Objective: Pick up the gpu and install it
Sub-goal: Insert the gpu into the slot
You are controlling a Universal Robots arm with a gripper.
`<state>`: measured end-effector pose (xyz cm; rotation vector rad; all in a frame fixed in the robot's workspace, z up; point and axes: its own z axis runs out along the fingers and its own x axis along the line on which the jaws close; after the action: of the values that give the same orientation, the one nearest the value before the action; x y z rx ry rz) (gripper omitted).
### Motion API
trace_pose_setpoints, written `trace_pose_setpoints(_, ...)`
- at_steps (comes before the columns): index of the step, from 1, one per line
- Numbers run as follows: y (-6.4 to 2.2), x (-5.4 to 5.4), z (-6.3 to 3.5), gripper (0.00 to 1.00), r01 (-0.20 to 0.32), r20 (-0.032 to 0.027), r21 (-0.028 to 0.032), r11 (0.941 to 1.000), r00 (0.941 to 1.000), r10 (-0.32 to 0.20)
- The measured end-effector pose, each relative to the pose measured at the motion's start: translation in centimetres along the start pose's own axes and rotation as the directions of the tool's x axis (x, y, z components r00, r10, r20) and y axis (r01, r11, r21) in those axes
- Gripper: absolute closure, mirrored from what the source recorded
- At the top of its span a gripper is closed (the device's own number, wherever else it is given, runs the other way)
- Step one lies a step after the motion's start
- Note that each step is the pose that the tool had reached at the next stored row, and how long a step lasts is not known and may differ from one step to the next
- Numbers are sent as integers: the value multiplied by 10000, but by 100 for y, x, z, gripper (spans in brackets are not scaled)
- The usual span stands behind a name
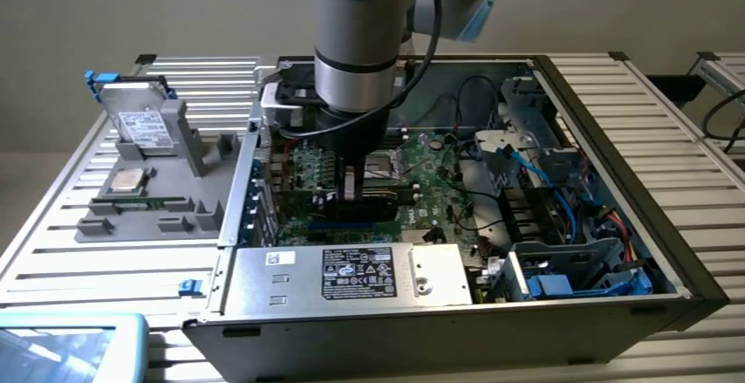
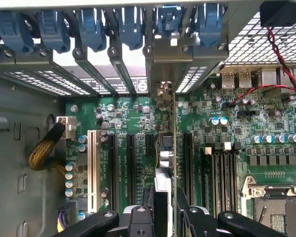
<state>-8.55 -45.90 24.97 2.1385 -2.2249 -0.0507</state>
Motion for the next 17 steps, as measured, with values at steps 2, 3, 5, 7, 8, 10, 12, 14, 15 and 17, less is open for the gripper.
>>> trace_pose_setpoints(2, 2, -5, 1, 72, -1, 2, 0, 10000, 10000, 1)
trace_pose_setpoints(3, 4, -8, 3, 72, -4, 1, 0, 10000, 10000, 4)
trace_pose_setpoints(5, 11, -16, 5, 72, -6, 2, -1, 10000, 10000, 6)
trace_pose_setpoints(7, 14, -16, 6, 72, -7, -1, -2, 10000, 10000, 7)
trace_pose_setpoints(8, 14, -17, 10, 72, -6, 1, 0, 10000, 10000, 6)
trace_pose_setpoints(10, 15, -18, 14, 72, -8, -2, -2, 10000, 10000, 8)
trace_pose_setpoints(12, 19, -19, 16, 72, -16, -2, 19, 10000, 10000, 16)
trace_pose_setpoints(14, 27, -20, 17, 72, -14, -1, 21, 10000, 10000, 14)
trace_pose_setpoints(15, 30, -25, 17, 72, -14, 0, 21, 10000, 10000, 14)
trace_pose_setpoints(17, 30, -30, 17, 72, -12, -1, 21, 10000, 10000, 12)
